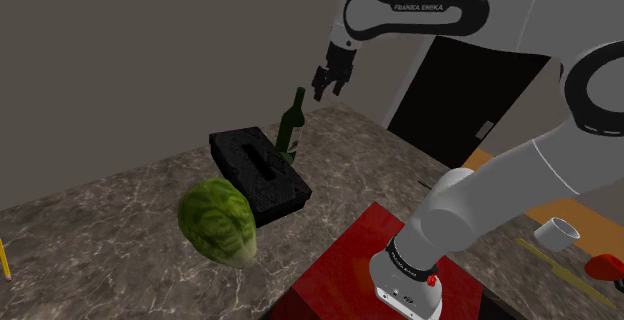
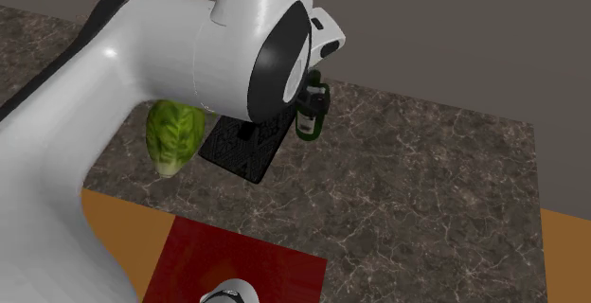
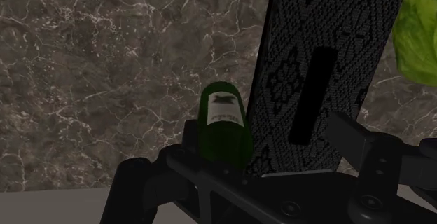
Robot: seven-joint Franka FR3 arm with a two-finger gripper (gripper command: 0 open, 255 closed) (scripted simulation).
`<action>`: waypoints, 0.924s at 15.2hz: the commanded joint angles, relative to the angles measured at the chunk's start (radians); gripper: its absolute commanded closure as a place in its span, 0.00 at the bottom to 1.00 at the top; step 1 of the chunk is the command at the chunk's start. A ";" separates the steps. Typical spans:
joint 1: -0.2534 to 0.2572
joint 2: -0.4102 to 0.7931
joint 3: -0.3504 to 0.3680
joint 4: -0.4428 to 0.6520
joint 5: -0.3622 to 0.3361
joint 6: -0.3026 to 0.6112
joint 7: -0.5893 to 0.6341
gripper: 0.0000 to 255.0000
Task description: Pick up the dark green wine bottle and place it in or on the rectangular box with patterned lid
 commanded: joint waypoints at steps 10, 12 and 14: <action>-0.010 0.348 -0.052 0.255 0.085 0.133 -0.064 0.00; -0.010 0.356 -0.052 0.237 0.086 0.159 -0.065 0.00; -0.010 0.364 -0.053 0.220 0.088 0.184 -0.066 0.00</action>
